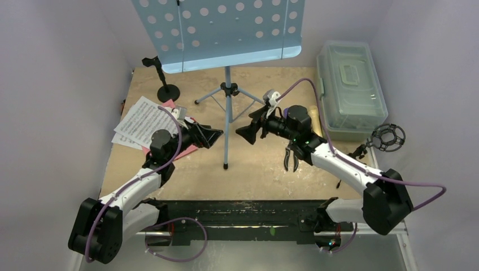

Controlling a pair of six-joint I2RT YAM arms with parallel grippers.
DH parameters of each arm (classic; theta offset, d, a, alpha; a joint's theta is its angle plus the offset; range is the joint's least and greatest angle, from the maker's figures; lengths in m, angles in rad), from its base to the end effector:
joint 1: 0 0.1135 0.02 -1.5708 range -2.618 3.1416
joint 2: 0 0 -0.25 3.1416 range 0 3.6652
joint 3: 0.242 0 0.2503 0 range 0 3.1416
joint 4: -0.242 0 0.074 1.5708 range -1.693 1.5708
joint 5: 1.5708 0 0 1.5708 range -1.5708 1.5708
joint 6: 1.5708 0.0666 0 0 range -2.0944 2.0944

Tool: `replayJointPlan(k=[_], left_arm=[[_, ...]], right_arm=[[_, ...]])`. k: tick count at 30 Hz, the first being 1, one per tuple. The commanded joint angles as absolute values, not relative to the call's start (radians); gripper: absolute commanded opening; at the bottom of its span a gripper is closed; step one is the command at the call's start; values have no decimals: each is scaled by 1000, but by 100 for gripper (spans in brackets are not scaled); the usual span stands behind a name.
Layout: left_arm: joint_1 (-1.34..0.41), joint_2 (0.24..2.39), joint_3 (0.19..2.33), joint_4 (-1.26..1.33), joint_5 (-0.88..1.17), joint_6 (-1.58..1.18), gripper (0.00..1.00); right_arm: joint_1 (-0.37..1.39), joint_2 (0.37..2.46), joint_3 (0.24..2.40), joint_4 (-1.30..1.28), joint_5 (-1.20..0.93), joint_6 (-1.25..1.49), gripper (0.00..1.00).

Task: Pack up the instrument practice props
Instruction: Unscrew the knob on the music stand.

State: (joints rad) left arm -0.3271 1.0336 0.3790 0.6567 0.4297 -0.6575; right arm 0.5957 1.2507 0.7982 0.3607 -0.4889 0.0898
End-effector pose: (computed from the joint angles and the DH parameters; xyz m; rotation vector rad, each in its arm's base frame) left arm 0.2334 -0.1085 0.2282 0.0842 1.6784 -1.0933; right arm 0.2460 0.2045 0.2863 -0.7965 1.5424 0.9166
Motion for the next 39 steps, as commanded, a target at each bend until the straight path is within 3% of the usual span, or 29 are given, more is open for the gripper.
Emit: replayJointPlan(k=[1, 17, 39], left_arm=[[-330, 1027, 393, 652, 414, -619, 84], [-330, 1025, 411, 604, 408, -597, 85], [-330, 1039, 423, 587, 410, -587, 85]], right_arm=[[590, 1307, 873, 477, -273, 486, 99], [572, 1529, 1159, 378, -178, 837, 92], [533, 1616, 1194, 399, -231, 821, 53]])
